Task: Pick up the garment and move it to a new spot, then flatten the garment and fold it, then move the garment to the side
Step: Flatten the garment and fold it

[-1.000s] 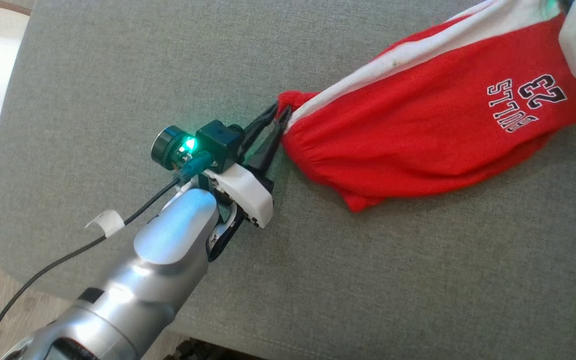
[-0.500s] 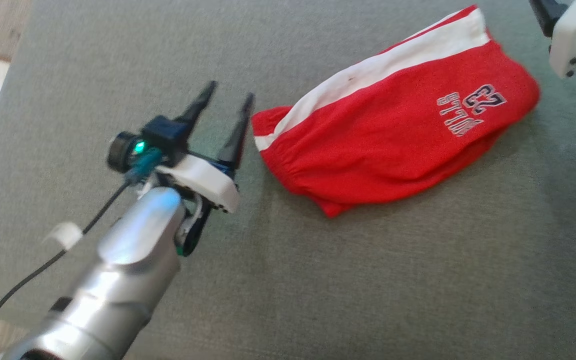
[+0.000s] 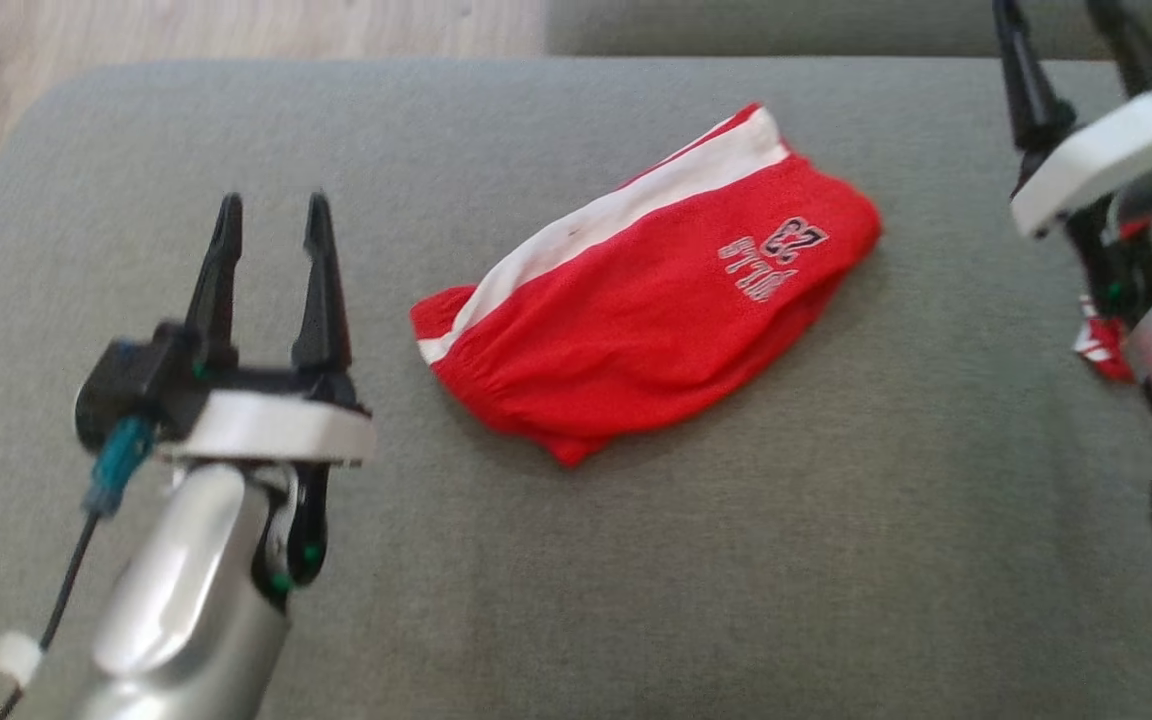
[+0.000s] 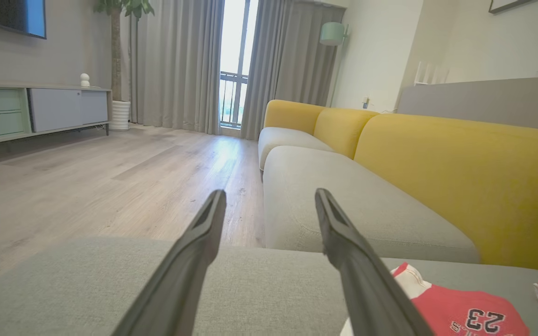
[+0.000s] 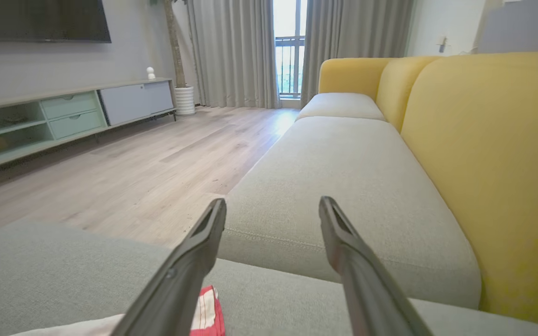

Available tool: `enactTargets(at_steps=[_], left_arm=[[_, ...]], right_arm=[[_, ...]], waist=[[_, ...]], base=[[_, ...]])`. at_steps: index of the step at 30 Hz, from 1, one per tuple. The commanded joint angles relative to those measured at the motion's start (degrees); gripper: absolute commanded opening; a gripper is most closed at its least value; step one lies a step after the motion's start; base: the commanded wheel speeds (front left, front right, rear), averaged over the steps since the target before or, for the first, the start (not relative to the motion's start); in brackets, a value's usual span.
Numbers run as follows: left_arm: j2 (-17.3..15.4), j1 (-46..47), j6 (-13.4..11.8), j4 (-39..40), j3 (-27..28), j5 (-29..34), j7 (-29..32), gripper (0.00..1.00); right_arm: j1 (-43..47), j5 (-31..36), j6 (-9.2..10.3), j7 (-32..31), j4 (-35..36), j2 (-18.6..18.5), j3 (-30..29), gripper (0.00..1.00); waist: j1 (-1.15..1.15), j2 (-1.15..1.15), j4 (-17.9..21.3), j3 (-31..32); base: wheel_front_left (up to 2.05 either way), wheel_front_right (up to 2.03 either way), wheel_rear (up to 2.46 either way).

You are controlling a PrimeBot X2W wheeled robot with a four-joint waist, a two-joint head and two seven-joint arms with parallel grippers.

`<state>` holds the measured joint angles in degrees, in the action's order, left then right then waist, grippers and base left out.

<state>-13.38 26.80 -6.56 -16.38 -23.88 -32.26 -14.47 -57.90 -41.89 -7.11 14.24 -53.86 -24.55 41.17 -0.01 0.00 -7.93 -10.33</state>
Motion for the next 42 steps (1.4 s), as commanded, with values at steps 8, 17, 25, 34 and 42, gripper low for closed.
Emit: enactTargets(at_steps=[8,17,25,34,42], left_arm=[[1.54,-10.45,0.84,6.97,7.26,6.84,-0.52,1.00],[6.74,-20.10,3.07,5.54,10.36,11.80,-0.52,1.00],[8.71,-21.14,5.21,5.45,12.73,14.72,-0.52,1.00],[10.01,-18.51,7.40,5.06,13.30,16.46,-0.52,1.00],[10.43,-15.11,8.92,3.12,11.21,16.48,-0.52,1.00]], right_arm=[[20.47,15.09,-0.37,0.74,12.26,7.79,-21.91,1.00],[40.58,30.86,-0.37,0.59,25.13,19.53,-36.75,1.00],[46.19,34.47,-0.37,-2.50,32.76,21.55,-40.07,1.00],[44.53,32.59,-0.37,-9.16,37.42,21.66,-40.03,1.00],[34.35,19.83,-0.37,-19.25,29.60,21.66,-44.73,1.00]], waist=[[0.01,0.00,5.33,5.52],[0.01,0.00,6.77,7.63],[0.01,0.00,6.08,7.71],[0.01,0.00,2.51,3.13],[0.01,0.00,-3.80,-3.21]], base=[[0.00,0.00,0.00],[0.00,0.00,0.00],[0.00,0.00,0.00],[0.00,0.00,0.00],[0.00,0.00,0.00]])
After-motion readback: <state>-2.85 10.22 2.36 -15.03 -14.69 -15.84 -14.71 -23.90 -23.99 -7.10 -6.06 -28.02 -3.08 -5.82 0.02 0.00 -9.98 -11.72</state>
